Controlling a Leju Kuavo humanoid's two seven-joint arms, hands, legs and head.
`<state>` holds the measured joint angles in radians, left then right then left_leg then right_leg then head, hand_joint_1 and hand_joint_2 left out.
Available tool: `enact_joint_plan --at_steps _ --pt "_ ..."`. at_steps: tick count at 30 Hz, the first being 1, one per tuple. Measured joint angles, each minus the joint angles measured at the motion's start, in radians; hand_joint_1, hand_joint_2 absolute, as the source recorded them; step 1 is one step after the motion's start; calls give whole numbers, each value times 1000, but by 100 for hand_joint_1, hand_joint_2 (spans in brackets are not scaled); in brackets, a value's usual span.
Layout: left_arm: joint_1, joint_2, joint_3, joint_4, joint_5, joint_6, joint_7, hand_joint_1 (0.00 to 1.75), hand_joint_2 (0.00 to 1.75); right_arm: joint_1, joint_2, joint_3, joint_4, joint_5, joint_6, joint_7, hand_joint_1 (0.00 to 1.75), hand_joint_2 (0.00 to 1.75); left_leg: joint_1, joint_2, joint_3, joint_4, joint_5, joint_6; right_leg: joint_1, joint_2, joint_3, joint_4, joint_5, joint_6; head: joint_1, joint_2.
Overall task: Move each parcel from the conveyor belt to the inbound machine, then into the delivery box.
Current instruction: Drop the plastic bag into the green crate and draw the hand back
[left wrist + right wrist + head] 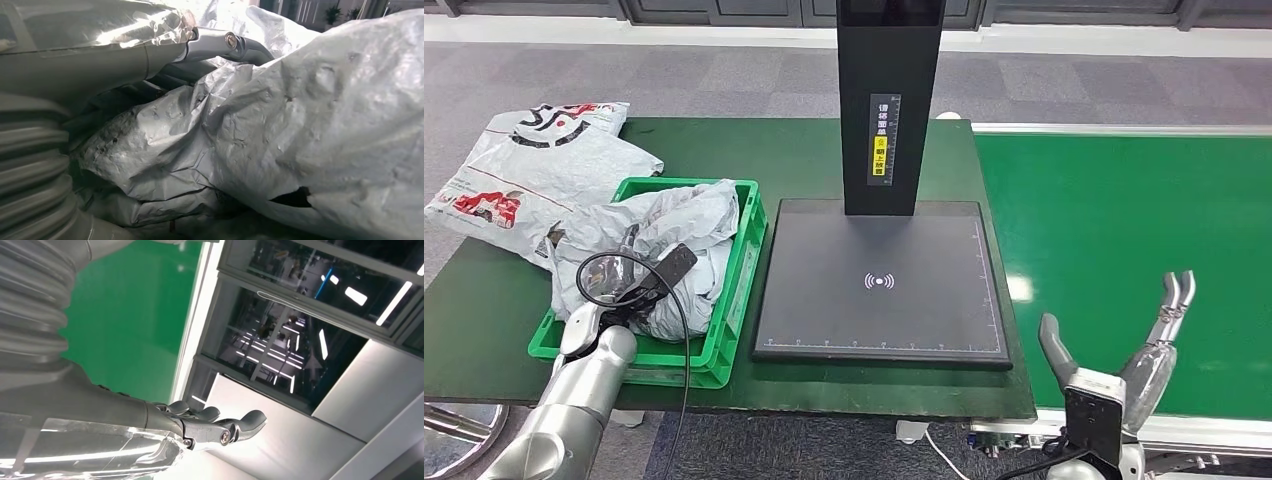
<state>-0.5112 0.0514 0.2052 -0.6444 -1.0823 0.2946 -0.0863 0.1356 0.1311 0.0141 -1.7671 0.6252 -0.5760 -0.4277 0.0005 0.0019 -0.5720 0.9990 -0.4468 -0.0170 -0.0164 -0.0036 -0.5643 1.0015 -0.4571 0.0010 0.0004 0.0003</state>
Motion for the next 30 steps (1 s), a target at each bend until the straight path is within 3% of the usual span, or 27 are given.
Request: enact_joint_plan --at_steps 10,19,30 --pt "48 -3 3 -89 68 85 -71 0 175 -5 -15 0 13 -34 -13 0 0 175 -1 -1 3 0 -2 0 0 0 1 0 -1 1 0 0" --pt "90 -10 8 -165 89 107 -91 0 175 -8 -15 0 13 -28 -10 5 0 175 -1 -1 7 0 -2 0 -1 -1 -1 0 -1 1 0 0" --pt "193 -54 16 -362 307 342 -321 0 175 7 -15 0 13 -31 -45 -7 0 175 0 -1 0 1 -1 1 0 0 -9 0 -1 1 0 0"
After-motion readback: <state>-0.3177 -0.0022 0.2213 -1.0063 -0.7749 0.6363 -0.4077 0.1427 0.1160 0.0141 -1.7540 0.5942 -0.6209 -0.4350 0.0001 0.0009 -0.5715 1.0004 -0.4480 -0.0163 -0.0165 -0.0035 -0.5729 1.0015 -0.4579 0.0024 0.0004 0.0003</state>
